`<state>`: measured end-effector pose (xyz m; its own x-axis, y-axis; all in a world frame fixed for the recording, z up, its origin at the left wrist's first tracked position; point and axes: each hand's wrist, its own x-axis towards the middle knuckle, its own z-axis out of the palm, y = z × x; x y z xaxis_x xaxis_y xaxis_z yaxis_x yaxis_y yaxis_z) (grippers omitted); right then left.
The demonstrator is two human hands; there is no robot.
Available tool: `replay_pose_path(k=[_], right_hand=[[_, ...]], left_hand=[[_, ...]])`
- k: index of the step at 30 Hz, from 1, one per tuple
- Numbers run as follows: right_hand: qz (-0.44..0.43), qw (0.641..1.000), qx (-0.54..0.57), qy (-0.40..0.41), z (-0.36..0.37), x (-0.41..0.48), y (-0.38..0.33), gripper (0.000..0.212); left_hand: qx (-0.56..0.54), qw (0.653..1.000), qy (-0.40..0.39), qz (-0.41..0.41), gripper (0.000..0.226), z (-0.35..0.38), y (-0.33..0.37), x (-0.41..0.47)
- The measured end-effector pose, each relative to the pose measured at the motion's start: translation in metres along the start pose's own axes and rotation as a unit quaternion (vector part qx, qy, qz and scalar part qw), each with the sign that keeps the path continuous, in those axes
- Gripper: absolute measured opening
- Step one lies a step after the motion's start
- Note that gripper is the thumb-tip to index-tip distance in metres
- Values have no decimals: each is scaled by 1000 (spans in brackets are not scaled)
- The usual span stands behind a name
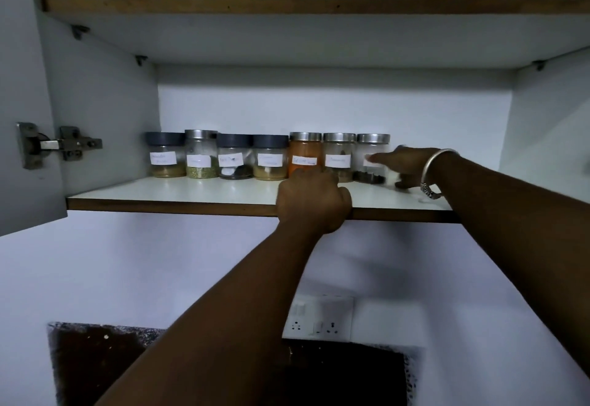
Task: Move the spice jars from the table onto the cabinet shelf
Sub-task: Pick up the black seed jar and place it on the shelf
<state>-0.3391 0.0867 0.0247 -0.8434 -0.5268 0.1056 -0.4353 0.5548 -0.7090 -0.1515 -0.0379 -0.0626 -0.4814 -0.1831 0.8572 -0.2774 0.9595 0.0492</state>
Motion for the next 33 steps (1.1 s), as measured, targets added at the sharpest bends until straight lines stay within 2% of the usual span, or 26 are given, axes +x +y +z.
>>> replay_pose_path(k=[3,5,6,7,8,9,11,13,15,17,20,24,27,29,30,31,33], right_hand=[[-27,989,-112,-96,18,-44,-1,85],[-92,980,-107,-143,47,-77,-11,51],[-134,974,-116,-142,59,-85,-15,33],[-157,969,-150,-120,68,-98,-18,22],[-183,958,-205,-87,79,-113,-19,21],[-212,941,-258,-43,86,-128,-19,29],[-248,922,-294,35,100,-157,-12,40],[-294,909,-276,108,121,-194,0,38],[-326,917,-194,125,149,-231,15,32],[-314,939,-105,91,194,-273,35,26],[-310,948,-70,26,271,-324,61,19],[-279,940,-127,-153,373,-366,102,21],[-240,897,-237,-285,427,-386,142,27],[-207,865,-283,-358,450,-400,164,36],[-197,856,-289,-381,456,-407,173,38],[-191,850,-288,-397,462,-413,180,39],[-186,847,-279,-412,468,-423,193,42]], left_hand=[[0,1000,-1,10,37,-4,2,-4],[-17,1000,-10,13,35,-11,0,-9],[-36,999,-21,13,33,-16,-1,-11],[-61,997,-39,13,32,-22,-2,-13],[-91,994,-62,7,33,-31,-4,-21],[-130,988,-77,8,35,-39,-5,-27],[-203,975,-95,8,38,-58,-5,-48],[-245,965,-90,16,37,-70,-3,-84],[-288,956,-55,14,32,-78,0,-132],[-312,950,-17,-7,24,-83,-4,-196],[-311,949,-13,-55,16,-83,-26,-296],[-276,936,-122,-181,5,-75,-60,-429],[-190,894,-305,-267,14,-58,-84,-523],[-70,837,-469,-274,42,-50,-92,-572],[-28,811,-519,-268,50,-47,-93,-592],[-10,795,-545,-267,55,-44,-91,-610],[14,784,-568,-251,63,-39,-82,-635]])
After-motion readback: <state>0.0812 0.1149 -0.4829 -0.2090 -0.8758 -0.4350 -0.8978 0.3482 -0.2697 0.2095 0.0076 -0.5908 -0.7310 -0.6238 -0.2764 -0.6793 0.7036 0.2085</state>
